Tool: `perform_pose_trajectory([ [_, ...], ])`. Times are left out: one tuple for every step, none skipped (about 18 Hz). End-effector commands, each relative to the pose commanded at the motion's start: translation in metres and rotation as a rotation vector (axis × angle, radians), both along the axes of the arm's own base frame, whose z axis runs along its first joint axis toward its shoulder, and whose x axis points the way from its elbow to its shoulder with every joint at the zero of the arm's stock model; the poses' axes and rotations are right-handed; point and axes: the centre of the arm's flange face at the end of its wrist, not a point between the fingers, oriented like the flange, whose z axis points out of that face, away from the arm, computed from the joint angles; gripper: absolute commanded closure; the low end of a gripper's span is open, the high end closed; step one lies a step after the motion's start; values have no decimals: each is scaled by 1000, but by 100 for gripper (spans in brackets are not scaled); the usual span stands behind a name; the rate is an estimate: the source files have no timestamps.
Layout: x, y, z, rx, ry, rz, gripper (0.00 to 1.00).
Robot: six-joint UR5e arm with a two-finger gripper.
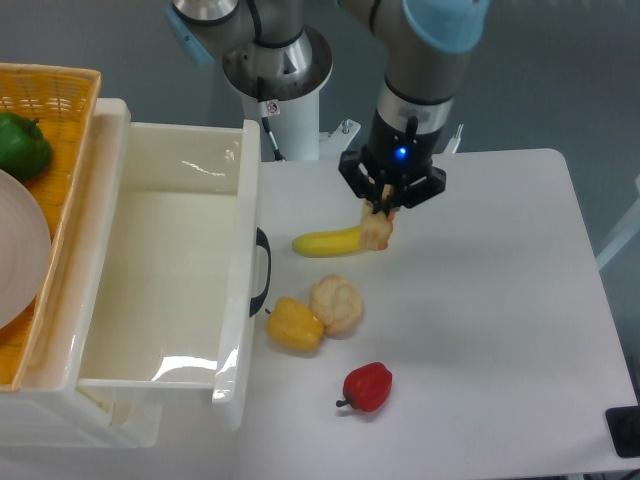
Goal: Place the square bread in the upper white drawer
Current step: 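Lift the square bread and carry it over the open white drawer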
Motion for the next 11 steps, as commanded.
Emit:
perform_pose_trajectory([
  [4,-1,6,8,-1,18,91],
  [9,-1,12,26,-9,46,91],
  [15,2,19,53,-21,66,91],
  [20,3,25,77,-29,78,91],
  [27,2,34,101,-31,87,91],
  [33,1,41,123,-37,100,91],
  [36,1,45,135,-44,114,91],
  [45,5,48,136,-43,111,91],
  [49,8,50,140,-41,108,91],
  [53,10,53,143,-41,104,91],
  [59,14,54,147,-47,102,91],
])
